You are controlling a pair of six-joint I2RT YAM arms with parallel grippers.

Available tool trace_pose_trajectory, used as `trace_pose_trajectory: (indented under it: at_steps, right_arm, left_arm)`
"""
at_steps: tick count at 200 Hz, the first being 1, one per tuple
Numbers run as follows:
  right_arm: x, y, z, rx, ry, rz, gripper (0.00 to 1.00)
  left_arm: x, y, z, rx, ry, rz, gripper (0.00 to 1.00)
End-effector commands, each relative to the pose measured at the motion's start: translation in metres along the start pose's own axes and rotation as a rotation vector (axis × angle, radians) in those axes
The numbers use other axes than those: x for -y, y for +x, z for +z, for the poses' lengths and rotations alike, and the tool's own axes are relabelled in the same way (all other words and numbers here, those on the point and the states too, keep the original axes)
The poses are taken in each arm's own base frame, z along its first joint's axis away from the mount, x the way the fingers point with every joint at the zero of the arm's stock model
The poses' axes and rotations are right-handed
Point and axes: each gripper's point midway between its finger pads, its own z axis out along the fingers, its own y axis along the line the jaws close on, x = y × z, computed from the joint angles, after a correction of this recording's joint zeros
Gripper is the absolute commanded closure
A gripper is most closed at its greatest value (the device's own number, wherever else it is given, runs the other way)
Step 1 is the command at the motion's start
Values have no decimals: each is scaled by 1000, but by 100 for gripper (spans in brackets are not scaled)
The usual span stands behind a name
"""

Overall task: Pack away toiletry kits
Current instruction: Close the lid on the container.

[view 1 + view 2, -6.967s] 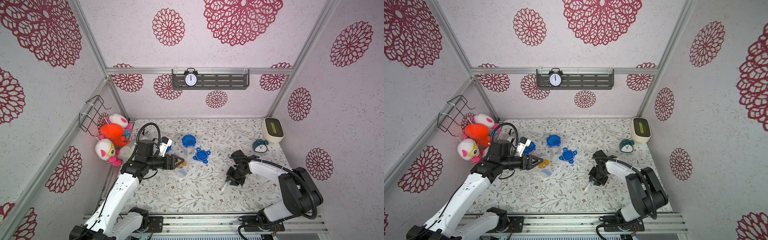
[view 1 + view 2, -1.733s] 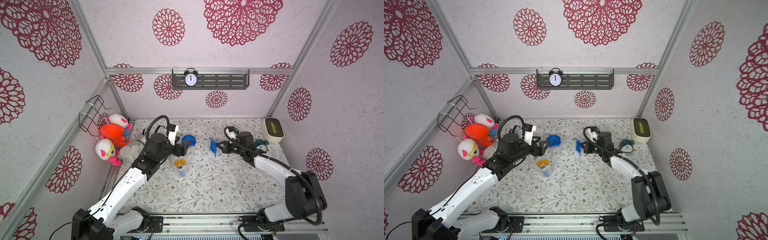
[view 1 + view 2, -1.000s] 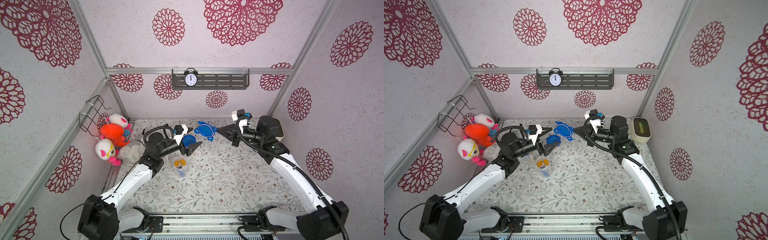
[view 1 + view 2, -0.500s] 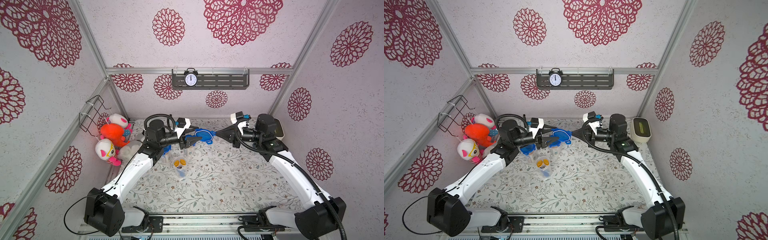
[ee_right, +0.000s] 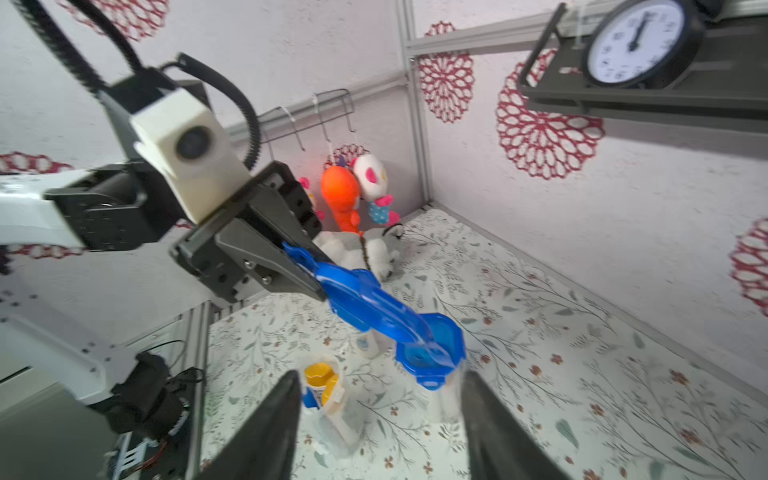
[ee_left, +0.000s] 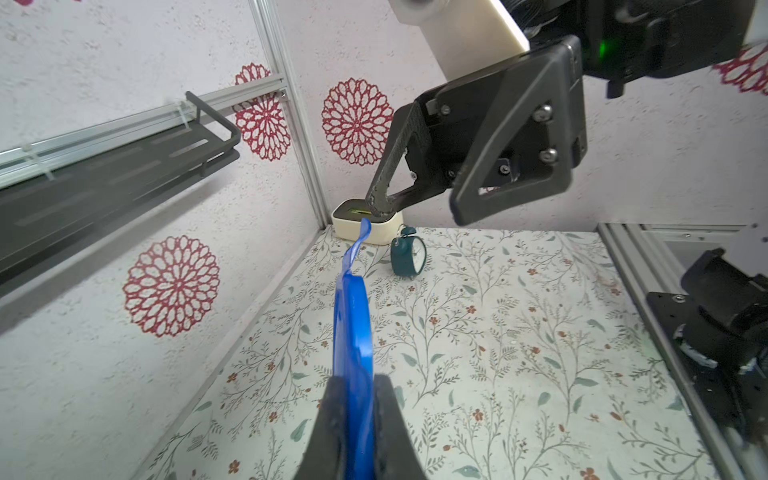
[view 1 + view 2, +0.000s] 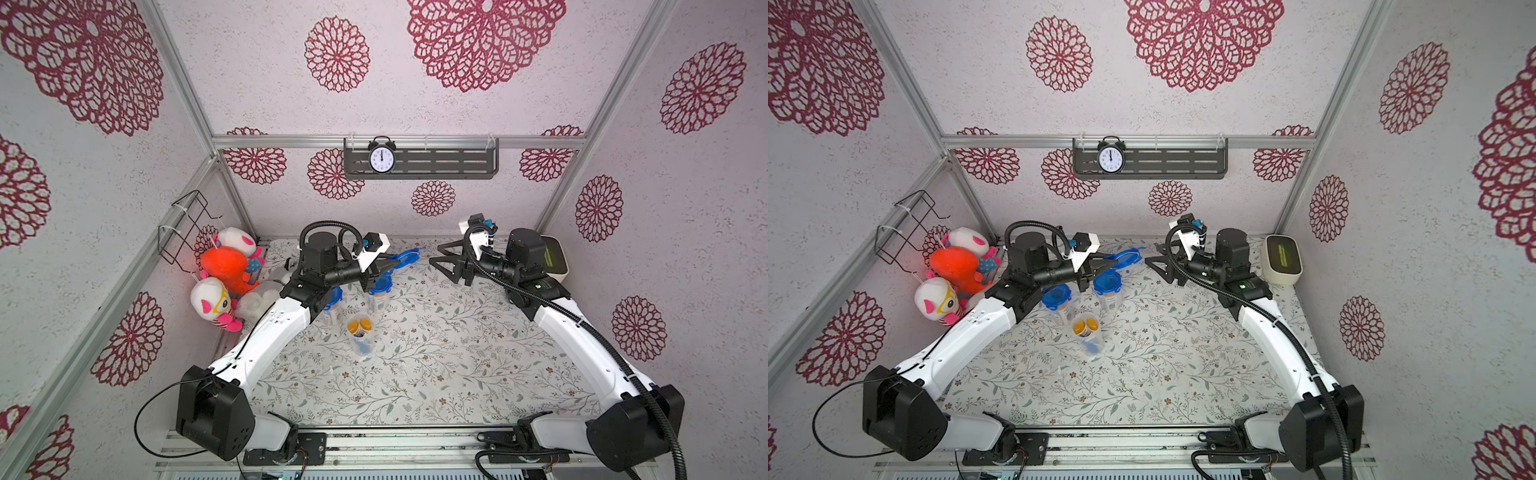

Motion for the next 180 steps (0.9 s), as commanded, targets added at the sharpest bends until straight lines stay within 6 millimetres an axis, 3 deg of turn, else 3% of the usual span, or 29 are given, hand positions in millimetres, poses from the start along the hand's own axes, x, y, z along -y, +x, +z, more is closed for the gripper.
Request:
trace_pose_trajectory:
  at_steps: [1,22,69,100,140,163,180]
  right_arm:
    - [25,-3,-20,58,203,144,10]
    - [28,0,-24,96,211,330,3]
    - [14,-31,-23,213,76,664,2]
    - [16,-29,-12,223,2,840,12]
    - [21,-9,-1,207,-51,997,29]
    - [19,5,5,151,-50,1051,28]
    - [15,7,9,114,-81,1065,35]
  left_arm:
    - [-16,1,6,-40,-114,90,100]
    - [-12,5,12,-77,-176,234,100]
    - [2,0,18,-75,-217,575,100]
    - [20,-1,21,-55,-206,806,100]
    - [35,-5,19,17,-199,978,100]
    - [33,-6,19,38,-241,1047,100]
    - [39,-3,20,48,-214,1103,100]
